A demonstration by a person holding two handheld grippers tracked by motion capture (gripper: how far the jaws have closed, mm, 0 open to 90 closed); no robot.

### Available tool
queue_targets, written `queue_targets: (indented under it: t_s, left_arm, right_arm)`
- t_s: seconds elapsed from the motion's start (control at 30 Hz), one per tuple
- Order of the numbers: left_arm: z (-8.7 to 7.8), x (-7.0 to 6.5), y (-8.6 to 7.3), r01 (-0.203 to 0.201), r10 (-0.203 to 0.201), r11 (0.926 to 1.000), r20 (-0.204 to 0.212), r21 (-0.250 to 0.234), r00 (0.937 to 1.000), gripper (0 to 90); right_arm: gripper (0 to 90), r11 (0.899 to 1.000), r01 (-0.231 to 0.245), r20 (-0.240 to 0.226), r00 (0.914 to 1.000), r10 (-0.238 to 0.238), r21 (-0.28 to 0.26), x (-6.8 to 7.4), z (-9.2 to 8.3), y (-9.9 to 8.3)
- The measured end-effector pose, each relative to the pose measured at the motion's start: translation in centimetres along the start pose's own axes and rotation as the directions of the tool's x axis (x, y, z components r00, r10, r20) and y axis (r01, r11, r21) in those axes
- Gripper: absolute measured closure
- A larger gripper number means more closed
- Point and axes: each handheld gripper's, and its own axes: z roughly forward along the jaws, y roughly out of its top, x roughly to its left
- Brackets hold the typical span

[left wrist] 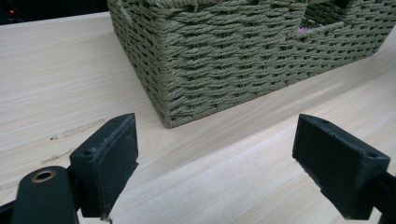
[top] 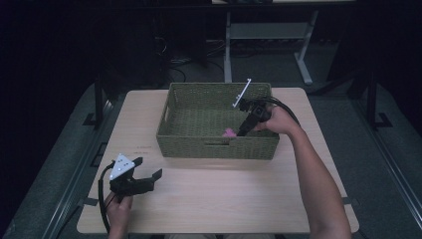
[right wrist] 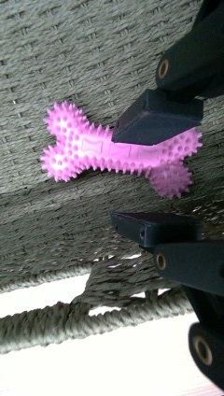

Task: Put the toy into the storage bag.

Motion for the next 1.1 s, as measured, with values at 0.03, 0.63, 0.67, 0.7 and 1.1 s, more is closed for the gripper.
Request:
queue_targets:
  t_s: [0.03,0.63,0.67,0.7,1.1]
  left_arm:
    - [0.0,0.0,0.0,0.000,0.000,1.0000,-0.001,0.000,1.0000,13.8]
    - [0.2,0.0,0.0,-0.005,0.005,1.0000,-0.003,0.005,1.0000,13.8]
    - [0.1,-0.1,0.0,-0.005,0.005,1.0000,-0.003,0.006,1.0000,13.9]
    - [0.1,-0.1,0.0,-0.004,0.004,1.0000,-0.003,0.005,1.0000,13.9]
    - [0.0,-0.2,0.0,-0.006,0.006,1.0000,0.005,0.000,1.0000,13.8]
  right_arm:
    - [52.7,1.000,0.003,0.003,1.0000,-0.003,-0.003,0.1,-0.1,0.0]
    - [41.4,0.998,-0.009,0.050,0.9987,0.013,-0.067,0.9,-2.2,-0.3]
    - [40.6,0.998,-0.010,0.053,0.9985,0.013,-0.068,0.9,-2.2,-0.3]
    - [40.1,0.998,-0.012,0.058,0.9982,0.016,-0.069,0.9,-2.3,-0.3]
    - [37.6,0.994,-0.010,0.078,0.9968,0.019,-0.109,1.9,-4.0,-0.6]
